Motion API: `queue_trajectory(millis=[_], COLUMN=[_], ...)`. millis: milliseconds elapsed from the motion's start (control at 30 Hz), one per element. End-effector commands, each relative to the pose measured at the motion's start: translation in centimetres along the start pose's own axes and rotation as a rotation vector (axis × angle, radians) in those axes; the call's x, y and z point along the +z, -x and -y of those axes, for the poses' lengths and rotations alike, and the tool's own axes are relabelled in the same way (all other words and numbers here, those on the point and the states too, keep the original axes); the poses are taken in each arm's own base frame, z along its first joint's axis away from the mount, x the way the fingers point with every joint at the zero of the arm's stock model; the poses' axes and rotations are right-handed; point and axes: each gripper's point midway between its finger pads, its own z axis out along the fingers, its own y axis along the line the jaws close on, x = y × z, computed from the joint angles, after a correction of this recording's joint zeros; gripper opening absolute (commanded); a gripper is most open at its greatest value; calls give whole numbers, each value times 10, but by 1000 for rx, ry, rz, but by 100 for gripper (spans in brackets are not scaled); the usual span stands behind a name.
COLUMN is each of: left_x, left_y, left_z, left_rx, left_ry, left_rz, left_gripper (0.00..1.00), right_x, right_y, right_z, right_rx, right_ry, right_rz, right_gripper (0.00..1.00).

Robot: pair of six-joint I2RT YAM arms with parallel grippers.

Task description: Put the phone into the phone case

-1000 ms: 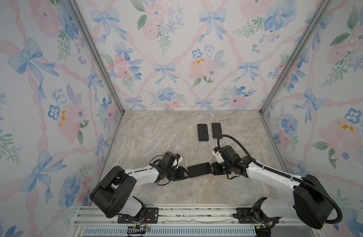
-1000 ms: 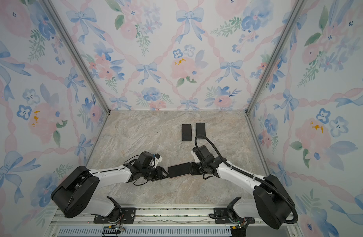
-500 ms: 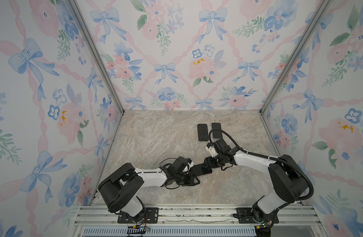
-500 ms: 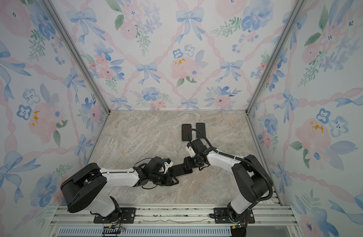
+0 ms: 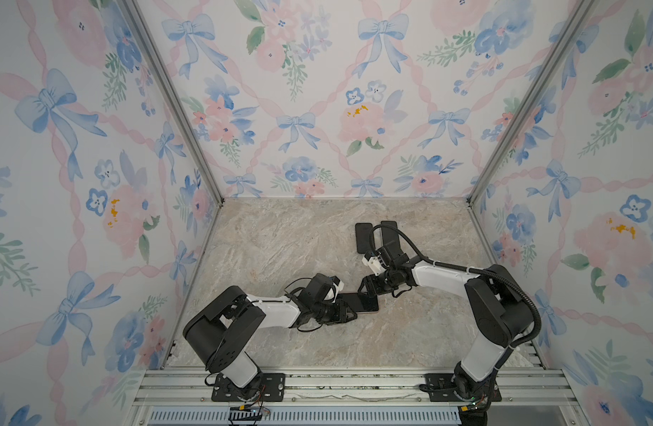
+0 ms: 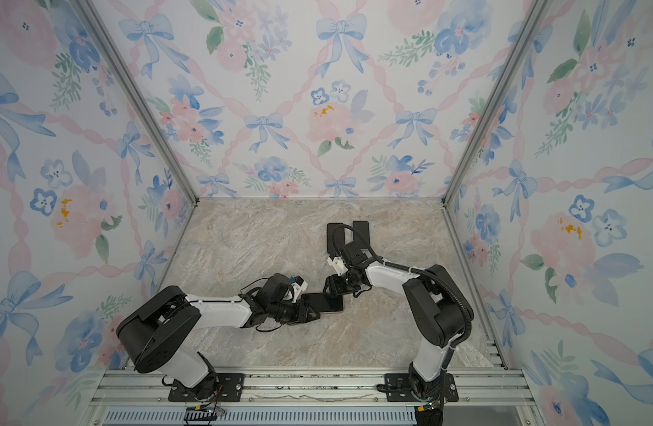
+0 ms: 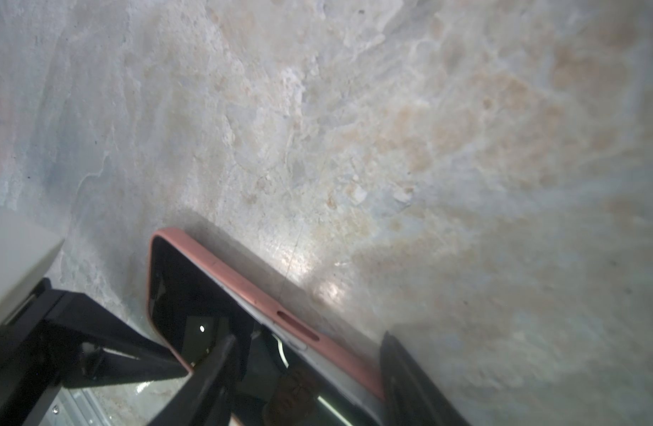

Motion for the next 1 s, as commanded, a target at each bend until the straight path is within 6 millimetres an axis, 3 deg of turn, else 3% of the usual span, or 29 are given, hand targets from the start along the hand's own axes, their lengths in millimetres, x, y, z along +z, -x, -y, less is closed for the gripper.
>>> queue_trajectory(millis=[0, 367, 733, 867, 967], left_x=[2, 1, 15, 14, 6], left_y=[-7, 16, 33, 28, 14], left_z=[-38, -41, -31, -30, -24], left_rx=[-51, -54, -28, -31, -60], left_ry=[130, 152, 128, 119, 71], left_rz=[-30, -14, -28, -46, -64], left_gripper=[43, 37, 34, 35, 39], right_x=[-1, -14, -17, -27, -32], right_y=[-21, -61, -81, -86, -93], right_z=[-5, -17, -28, -14, -17], right_rx=[15, 21, 97, 210, 333], right_ry=[36, 28, -11, -99, -121], right_rz=[-59, -86, -95, -71, -15], right_gripper=[57, 47, 37, 33, 33])
